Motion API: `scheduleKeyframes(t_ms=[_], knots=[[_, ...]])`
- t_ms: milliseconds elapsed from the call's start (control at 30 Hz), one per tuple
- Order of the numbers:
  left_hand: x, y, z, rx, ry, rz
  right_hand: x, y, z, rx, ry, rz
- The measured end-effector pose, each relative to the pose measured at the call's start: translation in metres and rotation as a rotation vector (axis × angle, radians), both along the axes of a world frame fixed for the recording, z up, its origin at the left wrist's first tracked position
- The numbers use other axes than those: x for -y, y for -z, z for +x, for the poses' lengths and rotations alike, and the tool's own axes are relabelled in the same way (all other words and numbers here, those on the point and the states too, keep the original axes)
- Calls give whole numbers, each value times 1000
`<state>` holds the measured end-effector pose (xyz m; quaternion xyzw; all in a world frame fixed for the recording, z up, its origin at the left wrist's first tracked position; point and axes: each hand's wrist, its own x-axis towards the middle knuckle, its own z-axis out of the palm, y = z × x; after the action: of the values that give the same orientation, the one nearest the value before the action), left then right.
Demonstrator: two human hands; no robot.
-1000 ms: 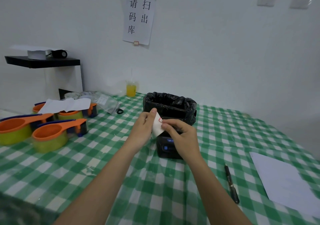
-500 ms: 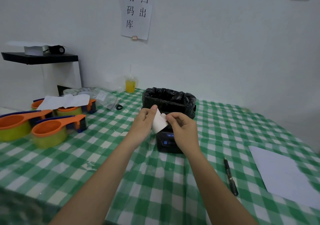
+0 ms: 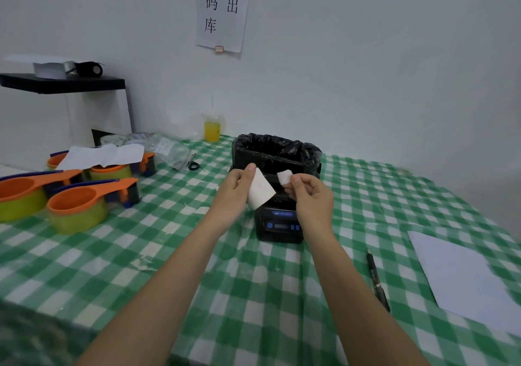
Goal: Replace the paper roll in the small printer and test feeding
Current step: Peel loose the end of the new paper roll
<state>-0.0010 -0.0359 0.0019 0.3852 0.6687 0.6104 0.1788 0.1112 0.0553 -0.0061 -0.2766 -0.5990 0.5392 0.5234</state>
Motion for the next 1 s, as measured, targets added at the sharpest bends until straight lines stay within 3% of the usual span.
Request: scheduleKeyframes(t_ms=[333,500,567,667,700,867,1000], knots=[[-48,-17,-27,-3,-29,-31,-79,-42,-35,182,156,96],[-85,-23,-52,-30,-28,-33,-126,-61,-67,330,231,287],[-104,-19,-63,-33,-27,-48,-149,-60,-81,460,224,323],[-122,-11,-71,-36,-12,-75,-173,-49,-92,932,68,395],[-121,-10,-71,-37,-11,-72,-175,-48,-92,1006,27,417],[-121,-7,-71,-39,-10,-60,-175,-52,-90,963,45,485],[-119,-4,-67,-31,-6,-48,-164,-63,-83,479,202,482]])
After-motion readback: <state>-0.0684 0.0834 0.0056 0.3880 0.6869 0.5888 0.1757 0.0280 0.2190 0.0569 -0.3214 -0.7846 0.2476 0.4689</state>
